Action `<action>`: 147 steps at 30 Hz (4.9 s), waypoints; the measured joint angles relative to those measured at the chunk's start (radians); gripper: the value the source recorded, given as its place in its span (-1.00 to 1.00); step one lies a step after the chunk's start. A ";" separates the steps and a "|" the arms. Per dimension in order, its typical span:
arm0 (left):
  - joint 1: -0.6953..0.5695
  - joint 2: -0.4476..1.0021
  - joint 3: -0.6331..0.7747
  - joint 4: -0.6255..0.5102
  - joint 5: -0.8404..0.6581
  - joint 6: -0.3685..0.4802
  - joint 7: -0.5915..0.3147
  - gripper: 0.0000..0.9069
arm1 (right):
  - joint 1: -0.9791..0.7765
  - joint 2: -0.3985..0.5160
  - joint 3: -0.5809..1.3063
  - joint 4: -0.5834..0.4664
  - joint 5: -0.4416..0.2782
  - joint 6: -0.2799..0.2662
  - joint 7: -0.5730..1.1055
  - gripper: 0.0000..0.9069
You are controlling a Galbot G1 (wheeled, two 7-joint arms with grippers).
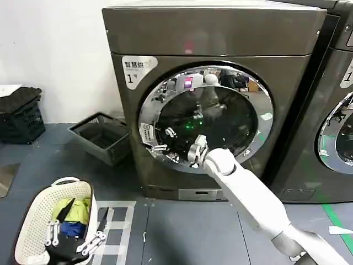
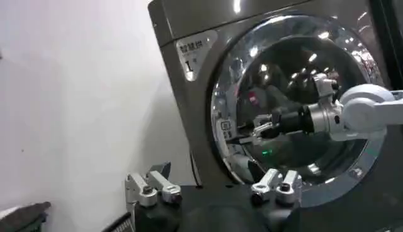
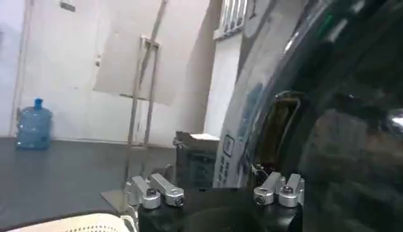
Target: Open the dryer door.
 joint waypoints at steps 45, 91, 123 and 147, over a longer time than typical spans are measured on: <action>-0.262 0.299 -0.103 0.189 -0.100 0.018 0.004 1.00 | -0.143 -0.235 0.075 0.240 0.240 0.101 -0.409 1.00; -0.792 0.718 0.272 0.573 -0.193 -0.137 0.133 1.00 | -0.506 -0.419 0.505 0.331 0.268 0.053 -0.779 1.00; -1.278 0.689 0.818 0.785 -0.267 -0.236 0.153 1.00 | -1.421 -0.115 1.555 0.604 0.316 0.255 -0.689 1.00; -1.441 0.532 1.059 0.865 -0.264 -0.247 0.155 1.00 | -1.435 0.382 1.962 0.656 -0.260 0.174 0.330 1.00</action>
